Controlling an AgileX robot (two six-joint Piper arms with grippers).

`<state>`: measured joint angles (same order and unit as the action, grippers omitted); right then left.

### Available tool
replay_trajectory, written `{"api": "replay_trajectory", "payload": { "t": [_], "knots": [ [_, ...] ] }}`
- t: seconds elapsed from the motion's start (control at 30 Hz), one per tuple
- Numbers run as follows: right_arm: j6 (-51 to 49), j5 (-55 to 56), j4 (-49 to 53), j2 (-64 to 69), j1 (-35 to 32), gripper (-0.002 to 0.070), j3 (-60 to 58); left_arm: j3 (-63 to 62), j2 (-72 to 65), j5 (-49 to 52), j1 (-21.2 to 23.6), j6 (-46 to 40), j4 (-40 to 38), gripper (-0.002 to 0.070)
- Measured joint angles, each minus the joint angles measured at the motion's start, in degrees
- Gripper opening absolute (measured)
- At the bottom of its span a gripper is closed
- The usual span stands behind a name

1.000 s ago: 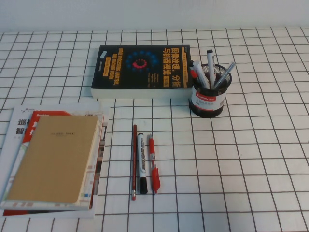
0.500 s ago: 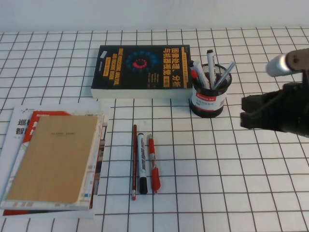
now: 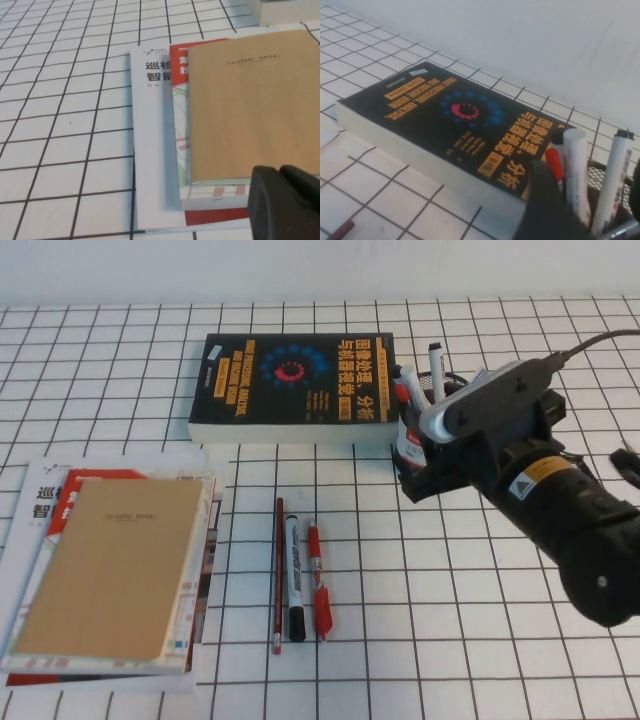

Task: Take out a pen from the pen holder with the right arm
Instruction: 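Take a marker out of the pen holder and lay it on the table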

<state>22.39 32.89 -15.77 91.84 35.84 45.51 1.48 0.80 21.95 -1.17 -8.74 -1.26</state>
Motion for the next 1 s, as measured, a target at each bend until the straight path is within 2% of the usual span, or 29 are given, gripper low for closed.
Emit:
{"api": "replay_trajectory", "payload": {
  "t": [0.17, 0.27, 0.77, 1.0],
  "knots": [
    [-2.52, 10.54, 4.71, 7.13, 0.0, 0.033, 0.0, 0.0, 0.0, 0.0, 0.0, 0.0, 0.0, -0.0004],
    [-2.52, 13.15, 3.98, 10.39, 0.0, 0.0331, 0.67, 0.0, 0.0, 0.0, 0.0, 0.0, 0.0, -0.0004],
    [1.46, 11.79, 0.83, 18.81, 0.0, 0.0331, 10.67, 0.0, 0.0, 0.0, 0.0, 0.0, 0.0, -0.0004],
    [4.89, 11.41, -4.56, 20.42, 0.0, 0.0331, 12.91, 0.0, 0.0, 0.0, 0.0, 0.0, 0.0, -0.0004]
  ]
}}
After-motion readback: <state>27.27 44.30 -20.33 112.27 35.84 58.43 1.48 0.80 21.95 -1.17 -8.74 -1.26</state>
